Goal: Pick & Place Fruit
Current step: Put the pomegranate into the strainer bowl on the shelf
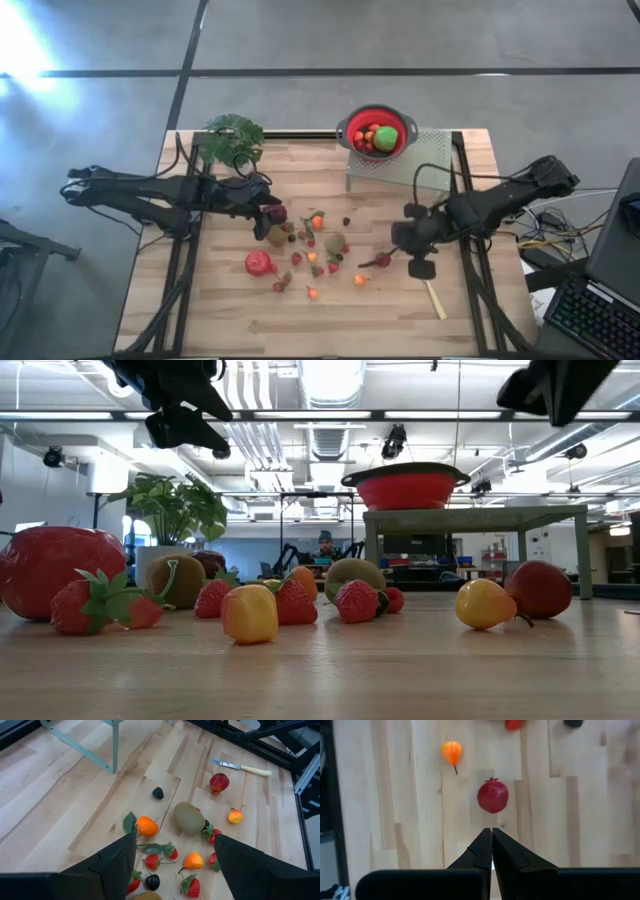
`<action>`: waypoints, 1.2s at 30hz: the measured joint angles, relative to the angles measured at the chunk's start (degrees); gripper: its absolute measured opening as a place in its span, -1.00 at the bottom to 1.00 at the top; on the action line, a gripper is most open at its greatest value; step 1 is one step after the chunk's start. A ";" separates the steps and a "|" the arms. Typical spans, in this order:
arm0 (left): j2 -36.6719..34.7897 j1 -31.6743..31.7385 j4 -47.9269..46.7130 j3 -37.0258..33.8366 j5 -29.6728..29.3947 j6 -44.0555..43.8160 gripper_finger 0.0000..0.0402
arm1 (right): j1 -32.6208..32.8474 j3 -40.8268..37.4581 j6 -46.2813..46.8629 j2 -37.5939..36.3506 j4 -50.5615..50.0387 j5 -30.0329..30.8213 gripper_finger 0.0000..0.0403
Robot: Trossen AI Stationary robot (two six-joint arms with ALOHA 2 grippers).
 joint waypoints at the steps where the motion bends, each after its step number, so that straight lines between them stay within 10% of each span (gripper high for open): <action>1: -0.02 -0.02 -0.02 0.00 0.00 0.00 0.36 | 0.18 -0.95 0.00 0.38 0.68 -0.09 -0.95; 36: 0.00 -0.01 0.00 0.00 -0.02 0.00 0.36 | -0.02 -0.24 -12.30 24.74 8.11 -1.03 0.19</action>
